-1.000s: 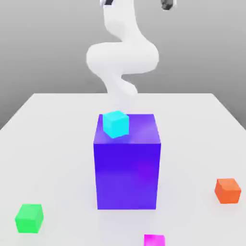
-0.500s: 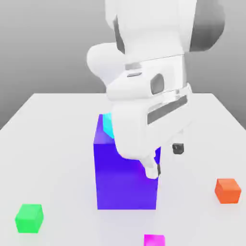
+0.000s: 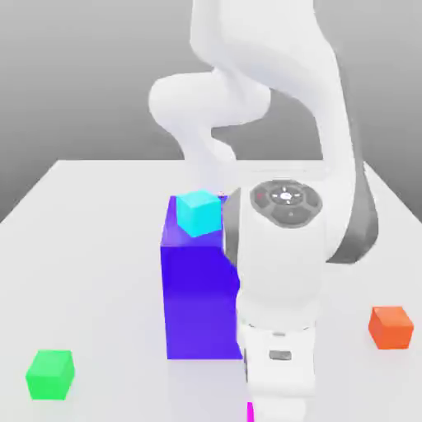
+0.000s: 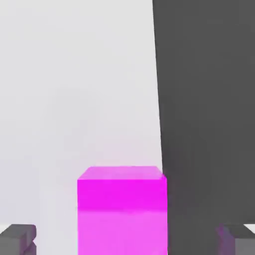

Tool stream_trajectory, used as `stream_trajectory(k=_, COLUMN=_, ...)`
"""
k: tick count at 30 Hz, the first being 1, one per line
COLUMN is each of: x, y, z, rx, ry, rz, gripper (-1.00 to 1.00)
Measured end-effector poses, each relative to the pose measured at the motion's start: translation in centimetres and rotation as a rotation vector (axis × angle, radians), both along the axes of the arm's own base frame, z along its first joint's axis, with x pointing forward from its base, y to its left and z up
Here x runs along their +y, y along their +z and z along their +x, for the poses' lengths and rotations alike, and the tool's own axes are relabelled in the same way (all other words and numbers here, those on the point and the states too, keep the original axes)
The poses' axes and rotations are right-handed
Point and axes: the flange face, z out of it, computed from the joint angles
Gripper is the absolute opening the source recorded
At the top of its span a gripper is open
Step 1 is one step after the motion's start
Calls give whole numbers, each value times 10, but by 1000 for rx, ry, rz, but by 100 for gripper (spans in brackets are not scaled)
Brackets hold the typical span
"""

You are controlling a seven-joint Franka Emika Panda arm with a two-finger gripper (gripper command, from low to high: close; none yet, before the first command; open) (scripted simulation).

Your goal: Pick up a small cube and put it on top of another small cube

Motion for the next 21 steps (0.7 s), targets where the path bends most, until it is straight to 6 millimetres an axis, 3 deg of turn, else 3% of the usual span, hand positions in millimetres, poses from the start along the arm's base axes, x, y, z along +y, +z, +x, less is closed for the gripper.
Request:
stream_trajectory(k=6, x=0, y=-6, z=-1, rx=3, ry=0, rz=0, gripper=-100)
stream_trajectory(k=8, x=0, y=8, z=0, rx=2, ry=2, rz=-1, gripper=-100)
stream_trajectory(k=11, x=-1, y=46, z=0, rx=3, ry=-1, rz=0, gripper=-100)
stream_trajectory(k=12, x=-14, y=55, z=0, rx=2, ry=-46, rz=-2, gripper=-100)
stream_trajectory(k=16, x=-105, y=76, z=-6, rx=-1, ry=-362, rz=-8, gripper=-100)
stream_trajectory(k=21, x=-221, y=95, z=-40, rx=-2, ry=-790, rz=-7, gripper=-100)
